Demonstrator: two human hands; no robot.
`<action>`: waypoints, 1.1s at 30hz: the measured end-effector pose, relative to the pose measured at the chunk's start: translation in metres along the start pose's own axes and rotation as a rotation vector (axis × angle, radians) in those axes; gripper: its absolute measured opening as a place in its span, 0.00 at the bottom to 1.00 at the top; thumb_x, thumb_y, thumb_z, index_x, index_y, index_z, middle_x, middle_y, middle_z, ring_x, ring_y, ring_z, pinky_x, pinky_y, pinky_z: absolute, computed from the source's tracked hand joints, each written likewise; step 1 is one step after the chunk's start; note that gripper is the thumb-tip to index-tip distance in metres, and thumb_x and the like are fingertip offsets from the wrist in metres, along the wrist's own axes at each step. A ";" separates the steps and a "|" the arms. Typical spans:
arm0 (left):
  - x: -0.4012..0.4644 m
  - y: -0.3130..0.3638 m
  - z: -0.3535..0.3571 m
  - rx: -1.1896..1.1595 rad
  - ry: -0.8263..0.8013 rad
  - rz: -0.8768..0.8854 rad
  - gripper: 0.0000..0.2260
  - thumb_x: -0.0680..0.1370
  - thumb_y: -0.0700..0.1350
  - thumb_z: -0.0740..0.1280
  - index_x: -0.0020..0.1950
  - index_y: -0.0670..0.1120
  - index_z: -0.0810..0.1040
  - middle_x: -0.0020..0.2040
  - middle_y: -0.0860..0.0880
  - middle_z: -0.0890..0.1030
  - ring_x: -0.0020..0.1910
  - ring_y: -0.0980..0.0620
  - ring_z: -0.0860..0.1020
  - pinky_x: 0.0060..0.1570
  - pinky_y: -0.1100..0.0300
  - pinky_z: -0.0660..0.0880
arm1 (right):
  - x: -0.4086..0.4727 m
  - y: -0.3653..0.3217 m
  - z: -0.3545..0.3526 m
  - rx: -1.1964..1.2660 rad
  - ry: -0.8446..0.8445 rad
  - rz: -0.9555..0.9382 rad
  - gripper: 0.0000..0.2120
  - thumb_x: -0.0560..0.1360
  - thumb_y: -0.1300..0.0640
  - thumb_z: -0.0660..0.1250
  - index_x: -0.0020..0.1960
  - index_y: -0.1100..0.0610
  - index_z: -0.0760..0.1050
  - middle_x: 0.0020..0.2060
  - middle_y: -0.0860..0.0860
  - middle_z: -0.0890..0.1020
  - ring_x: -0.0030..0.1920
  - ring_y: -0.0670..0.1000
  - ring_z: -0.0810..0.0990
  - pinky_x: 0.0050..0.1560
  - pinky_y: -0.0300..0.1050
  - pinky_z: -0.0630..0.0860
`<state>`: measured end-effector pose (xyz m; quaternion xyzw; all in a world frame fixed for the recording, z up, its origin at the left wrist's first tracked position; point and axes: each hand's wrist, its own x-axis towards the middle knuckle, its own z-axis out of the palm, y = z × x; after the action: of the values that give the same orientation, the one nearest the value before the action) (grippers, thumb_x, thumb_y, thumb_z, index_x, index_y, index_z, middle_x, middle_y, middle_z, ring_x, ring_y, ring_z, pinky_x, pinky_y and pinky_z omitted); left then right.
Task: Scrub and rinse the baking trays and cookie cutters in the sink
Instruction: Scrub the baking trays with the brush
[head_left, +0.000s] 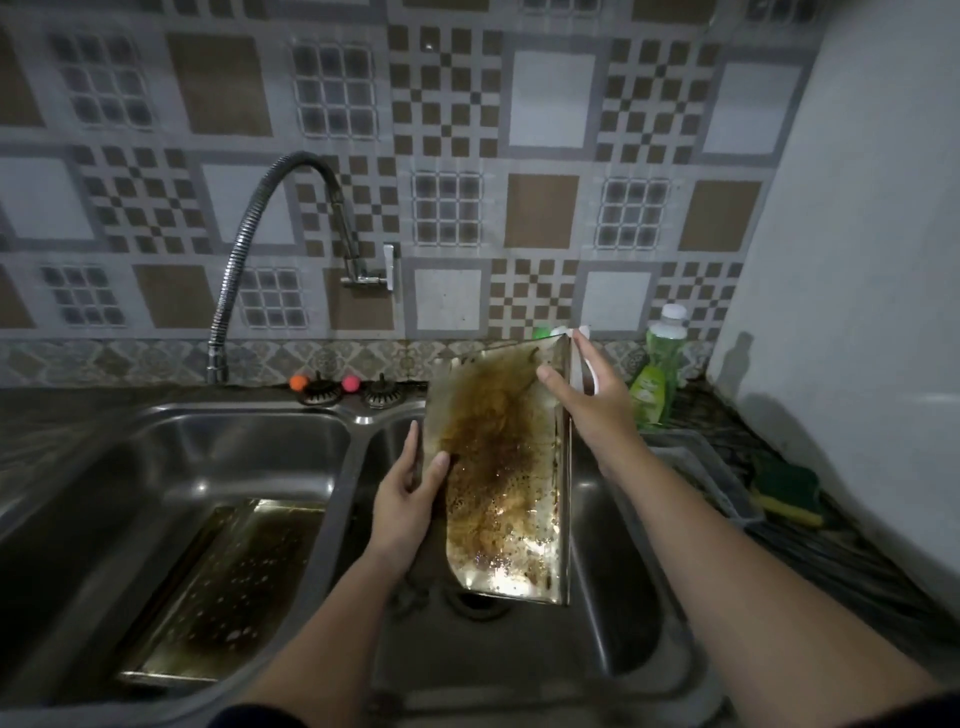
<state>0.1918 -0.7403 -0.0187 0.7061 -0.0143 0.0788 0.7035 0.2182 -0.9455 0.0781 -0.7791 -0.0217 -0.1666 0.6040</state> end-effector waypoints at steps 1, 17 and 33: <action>0.000 0.001 0.002 -0.016 0.009 0.026 0.30 0.76 0.49 0.67 0.76 0.55 0.60 0.62 0.53 0.79 0.57 0.60 0.79 0.55 0.66 0.75 | 0.002 0.004 -0.006 -0.072 -0.016 -0.003 0.34 0.73 0.42 0.69 0.75 0.41 0.59 0.76 0.46 0.60 0.74 0.51 0.59 0.68 0.50 0.62; 0.009 0.002 0.039 0.010 0.202 0.163 0.27 0.78 0.45 0.66 0.75 0.56 0.62 0.64 0.63 0.72 0.62 0.66 0.73 0.60 0.70 0.69 | 0.015 0.067 -0.094 -0.497 0.026 0.070 0.33 0.75 0.46 0.67 0.76 0.42 0.57 0.68 0.55 0.71 0.63 0.55 0.72 0.48 0.42 0.71; 0.013 0.032 0.101 -0.009 0.194 0.263 0.19 0.82 0.43 0.59 0.74 0.52 0.66 0.60 0.61 0.77 0.54 0.72 0.75 0.53 0.75 0.71 | 0.038 0.001 0.016 -0.596 0.062 -0.345 0.31 0.77 0.44 0.63 0.77 0.43 0.54 0.54 0.51 0.77 0.50 0.49 0.75 0.47 0.36 0.67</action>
<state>0.2092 -0.8399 0.0153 0.6842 -0.0389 0.2380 0.6883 0.2577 -0.9367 0.0842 -0.9007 -0.0849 -0.2890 0.3132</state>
